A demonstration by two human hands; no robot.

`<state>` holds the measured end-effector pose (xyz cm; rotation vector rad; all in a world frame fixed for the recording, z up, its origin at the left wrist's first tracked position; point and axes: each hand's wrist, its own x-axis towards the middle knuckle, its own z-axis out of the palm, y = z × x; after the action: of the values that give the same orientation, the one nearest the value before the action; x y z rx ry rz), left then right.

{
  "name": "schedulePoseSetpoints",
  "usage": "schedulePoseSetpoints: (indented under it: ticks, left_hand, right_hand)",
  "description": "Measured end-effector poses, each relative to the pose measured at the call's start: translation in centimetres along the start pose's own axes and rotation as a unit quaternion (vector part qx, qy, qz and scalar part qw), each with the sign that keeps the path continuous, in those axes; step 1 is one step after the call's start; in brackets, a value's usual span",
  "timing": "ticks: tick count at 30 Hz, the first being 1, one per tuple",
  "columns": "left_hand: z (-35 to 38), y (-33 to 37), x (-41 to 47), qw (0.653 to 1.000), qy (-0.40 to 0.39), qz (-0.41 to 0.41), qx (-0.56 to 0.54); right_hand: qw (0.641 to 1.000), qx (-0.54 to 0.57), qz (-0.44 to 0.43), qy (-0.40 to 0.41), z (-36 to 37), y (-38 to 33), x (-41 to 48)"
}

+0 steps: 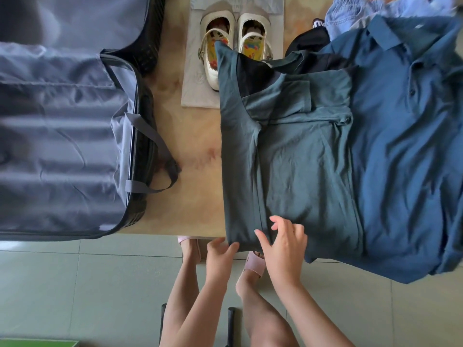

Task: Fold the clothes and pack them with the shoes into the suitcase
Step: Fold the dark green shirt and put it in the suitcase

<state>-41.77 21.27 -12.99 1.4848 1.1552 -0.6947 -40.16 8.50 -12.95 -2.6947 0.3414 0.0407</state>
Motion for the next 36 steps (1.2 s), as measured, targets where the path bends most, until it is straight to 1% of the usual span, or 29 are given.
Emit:
schedulePoseSetpoints:
  ticks: [4, 6, 7, 8, 9, 10, 11, 12, 14, 16, 18, 20, 24, 27, 28, 29, 30, 31, 32, 33, 35, 36]
  left_hand:
    - [-0.5, -1.5, 0.5, 0.993, 0.057, 0.032, 0.101]
    - [-0.9, -1.2, 0.2, 0.983, 0.095, 0.052, 0.148]
    - [-1.1, -0.9, -0.1, 0.973, 0.125, 0.085, 0.173]
    - [-1.3, -0.5, -0.2, 0.956, 0.153, 0.145, 0.206]
    - [-1.3, -0.2, -0.2, 0.930, 0.167, 0.226, 0.237]
    - [-1.3, 0.4, -0.2, 0.898, 0.167, 0.307, 0.267]
    - [-1.0, 1.1, 0.1, 0.864, 0.159, 0.371, 0.300]
    - [-0.6, 2.1, 0.6, 0.833, 0.141, 0.421, 0.329]
    - [0.4, 4.9, 1.8, 0.780, 0.109, 0.492, 0.371]
    - [1.4, 7.9, 2.9, 0.724, 0.080, 0.529, 0.437]
    - [2.1, 10.8, 3.8, 0.667, 0.067, 0.534, 0.515]
    - [2.7, 13.3, 4.8, 0.631, 0.056, 0.516, 0.576]
    - [3.5, 17.1, 6.6, 0.600, 0.040, 0.489, 0.632]
    - [4.0, 18.4, 7.6, 0.544, 0.035, 0.495, 0.676]
    - [4.2, 18.7, 7.9, 0.539, 0.021, 0.485, 0.688]
    - [4.3, 19.1, 8.1, 0.548, 0.005, 0.473, 0.690]
    - [4.3, 19.3, 8.2, 0.565, -0.007, 0.467, 0.680]
    - [4.3, 19.5, 8.2, 0.579, -0.010, 0.475, 0.662]
    - [4.2, 19.7, 8.1, 0.588, -0.003, 0.500, 0.635]
    - [4.2, 20.0, 8.0, 0.590, 0.011, 0.532, 0.607]
    - [4.2, 20.4, 8.0, 0.568, 0.055, 0.578, 0.584]
    - [4.2, 20.7, 8.3, 0.553, 0.063, 0.579, 0.596]
  right_hand:
    - [0.997, -0.059, -0.010, -0.046, 0.5, -1.2, 1.1]
    - [0.997, -0.070, -0.011, -0.037, 0.4, -1.3, 1.0]
    - [0.997, -0.073, -0.025, -0.026, 0.3, -1.4, 0.9]
    - [0.995, -0.077, -0.053, -0.017, 0.3, -1.5, 0.8]
    - [0.992, -0.082, -0.092, -0.014, 0.3, -1.7, 0.8]
    - [0.987, -0.090, -0.133, -0.016, 0.3, -1.8, 0.9]
    - [0.981, -0.102, -0.165, -0.022, 0.5, -1.7, 1.0]
    - [0.975, -0.120, -0.186, -0.031, 0.7, -1.6, 1.2]
    - [0.965, -0.161, -0.203, -0.050, 1.0, -1.1, 1.7]
    - [0.956, -0.191, -0.211, -0.063, 1.3, -0.5, 2.1]
    - [0.955, -0.197, -0.213, -0.063, 1.4, -0.3, 2.3]
    - [0.960, -0.174, -0.211, -0.052, 1.3, -0.5, 2.6]
    - [0.966, -0.157, -0.197, -0.059, 1.2, -0.7, 3.8]
    - [0.960, -0.173, -0.194, -0.099, 1.7, -0.3, 4.1]
    - [0.959, -0.176, -0.194, -0.109, 1.9, -0.1, 4.0]
    - [0.957, -0.179, -0.195, -0.116, 2.0, 0.1, 3.9]
    - [0.956, -0.181, -0.197, -0.119, 2.1, 0.2, 3.8]
    - [0.956, -0.180, -0.199, -0.117, 2.1, 0.2, 3.8]
    - [0.959, -0.171, -0.198, -0.108, 2.0, 0.1, 3.9]
    - [0.963, -0.160, -0.192, -0.097, 1.8, 0.0, 4.2]
    - [0.970, -0.142, -0.177, -0.088, 1.4, -0.4, 5.0]
    - [0.971, -0.139, -0.176, -0.088, 1.3, -0.5, 5.4]
